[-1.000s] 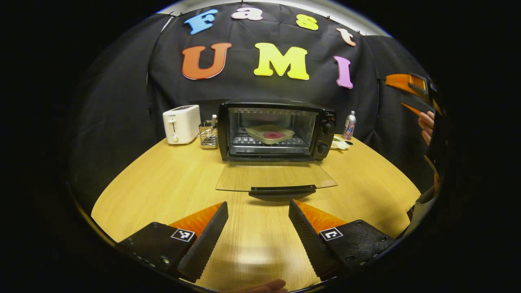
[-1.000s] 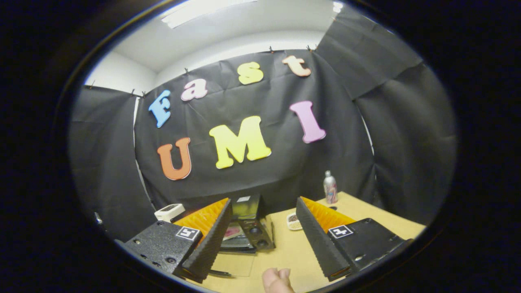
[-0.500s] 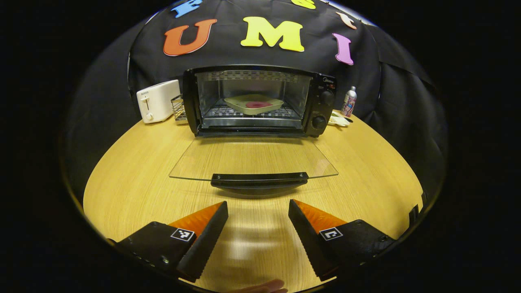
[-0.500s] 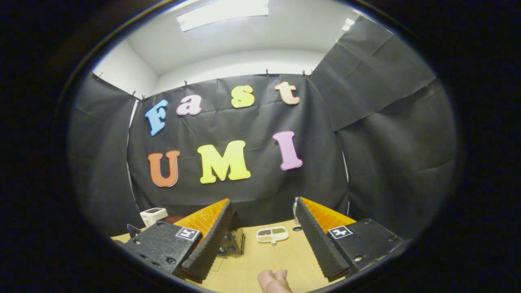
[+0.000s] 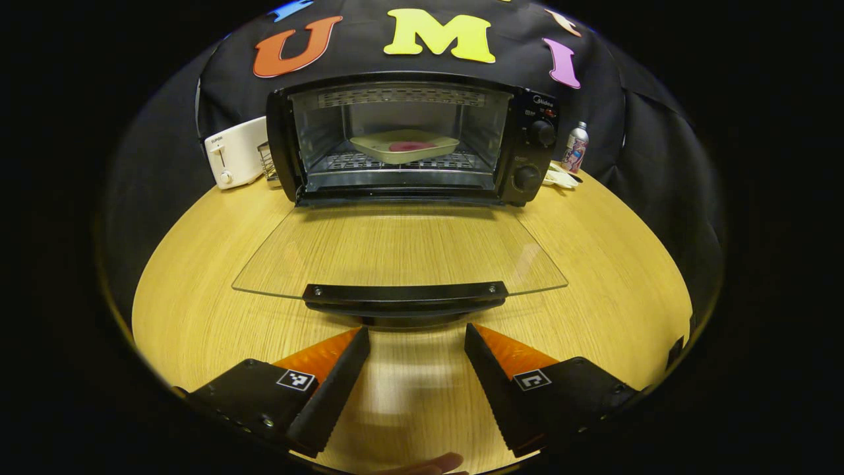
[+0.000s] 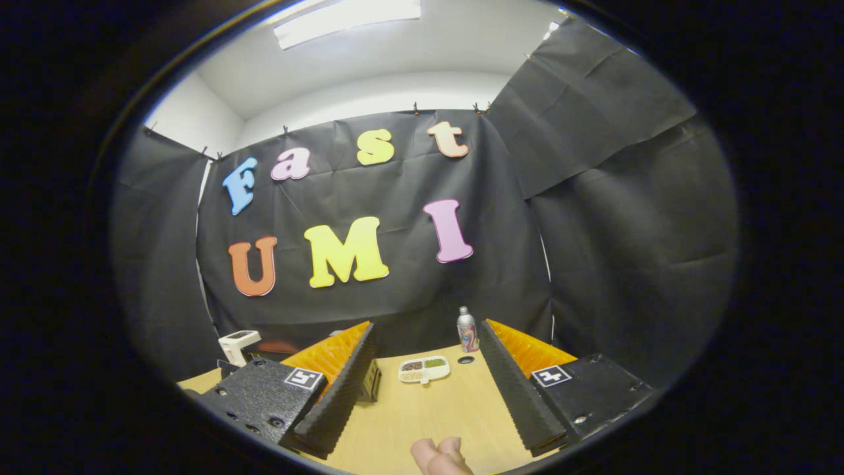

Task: Open the electric oven with the left hand, put the food in, and close the electric oven.

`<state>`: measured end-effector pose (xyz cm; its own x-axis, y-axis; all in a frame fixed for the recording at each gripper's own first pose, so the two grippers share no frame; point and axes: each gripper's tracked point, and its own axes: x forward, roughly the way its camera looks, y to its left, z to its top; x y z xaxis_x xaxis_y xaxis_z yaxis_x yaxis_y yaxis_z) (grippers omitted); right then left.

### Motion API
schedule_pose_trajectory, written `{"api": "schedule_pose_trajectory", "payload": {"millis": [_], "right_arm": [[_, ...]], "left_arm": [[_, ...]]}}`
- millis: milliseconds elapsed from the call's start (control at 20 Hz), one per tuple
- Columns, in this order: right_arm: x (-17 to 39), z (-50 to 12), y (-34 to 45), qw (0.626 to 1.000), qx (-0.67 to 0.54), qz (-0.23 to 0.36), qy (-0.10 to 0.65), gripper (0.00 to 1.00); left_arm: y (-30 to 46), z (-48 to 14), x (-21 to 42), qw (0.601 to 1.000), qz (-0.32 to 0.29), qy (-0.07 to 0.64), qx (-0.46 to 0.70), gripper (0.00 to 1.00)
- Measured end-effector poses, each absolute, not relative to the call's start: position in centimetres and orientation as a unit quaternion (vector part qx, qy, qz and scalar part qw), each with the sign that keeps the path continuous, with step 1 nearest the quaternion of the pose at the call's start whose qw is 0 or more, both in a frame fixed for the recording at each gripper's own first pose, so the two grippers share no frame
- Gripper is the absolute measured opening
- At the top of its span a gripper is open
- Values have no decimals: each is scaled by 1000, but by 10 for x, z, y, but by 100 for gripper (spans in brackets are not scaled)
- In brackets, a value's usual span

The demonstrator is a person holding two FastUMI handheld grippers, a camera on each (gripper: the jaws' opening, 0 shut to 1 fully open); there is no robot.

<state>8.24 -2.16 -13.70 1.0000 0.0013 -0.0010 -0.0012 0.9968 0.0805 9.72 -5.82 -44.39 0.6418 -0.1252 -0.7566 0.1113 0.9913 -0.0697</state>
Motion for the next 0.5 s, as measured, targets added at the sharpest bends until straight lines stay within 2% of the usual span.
{"api": "schedule_pose_trajectory", "payload": {"millis": [500], "right_arm": [[64,-142,-36,1000,23,-1,19,94]], "left_arm": [[-58,-446,101,899,-59,434,-3,93]]}}
